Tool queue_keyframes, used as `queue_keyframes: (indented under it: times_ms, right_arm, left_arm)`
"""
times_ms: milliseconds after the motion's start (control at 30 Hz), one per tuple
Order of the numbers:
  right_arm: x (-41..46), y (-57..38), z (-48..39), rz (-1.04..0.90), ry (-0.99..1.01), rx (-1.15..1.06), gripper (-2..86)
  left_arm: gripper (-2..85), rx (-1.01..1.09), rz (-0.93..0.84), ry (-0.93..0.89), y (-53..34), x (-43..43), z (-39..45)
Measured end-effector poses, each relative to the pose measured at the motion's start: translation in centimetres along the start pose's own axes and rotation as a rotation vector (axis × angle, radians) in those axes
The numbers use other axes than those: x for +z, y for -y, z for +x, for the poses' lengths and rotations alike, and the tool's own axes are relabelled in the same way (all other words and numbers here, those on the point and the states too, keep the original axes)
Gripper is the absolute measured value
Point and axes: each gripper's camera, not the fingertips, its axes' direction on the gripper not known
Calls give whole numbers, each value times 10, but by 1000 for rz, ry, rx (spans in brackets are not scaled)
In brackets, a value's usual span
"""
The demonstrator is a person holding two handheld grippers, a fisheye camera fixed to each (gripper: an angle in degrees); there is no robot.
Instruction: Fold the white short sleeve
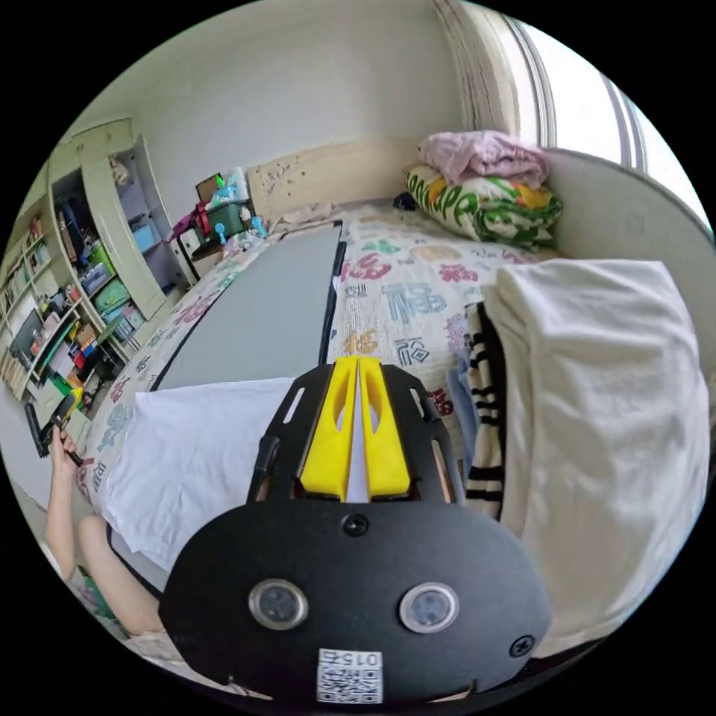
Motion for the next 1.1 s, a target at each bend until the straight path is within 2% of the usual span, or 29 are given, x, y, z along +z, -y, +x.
queue_keyframes:
  times_ms: [133, 200, 267, 333, 400, 500, 667, 900, 1100]
  right_arm:
    - [-147, -116, -53, 498, -280, -98, -9]
    - [-193, -165, -77, 633, -348, -138, -10]
    - [-235, -216, -98, 768, -415, -133, -10]
    - [-259, -243, -109, 818, -442, -145, -10]
    - [-278, -260, -116, 824, -460, -171, -10]
    - [-303, -283, -121, 834, -479, -189, -10]
    - [-335, -309, -103, 848, -444, -153, -10]
    - [-347, -326, -45, 818, -379, -129, -10]
    - [-344, -332, 27, 741, -214, -47, -10]
  left_arm:
    - [-7, 112, 312, 155, -53, -127, 46]
    - [-8, 142, 463, 236, -95, -169, 72]
    - [-8, 203, 485, 244, -120, -178, 88]
    - [-8, 148, 377, 157, -123, -179, 92]
    - [-7, 175, 361, 51, -116, -184, 95]
    - [-4, 204, 321, 13, -104, -185, 103]
    - [4, 63, 282, -127, -91, -165, 106]
    - [52, 291, 190, -147, -83, -146, 153]
    - [56, 130, 168, -170, -75, -130, 125]
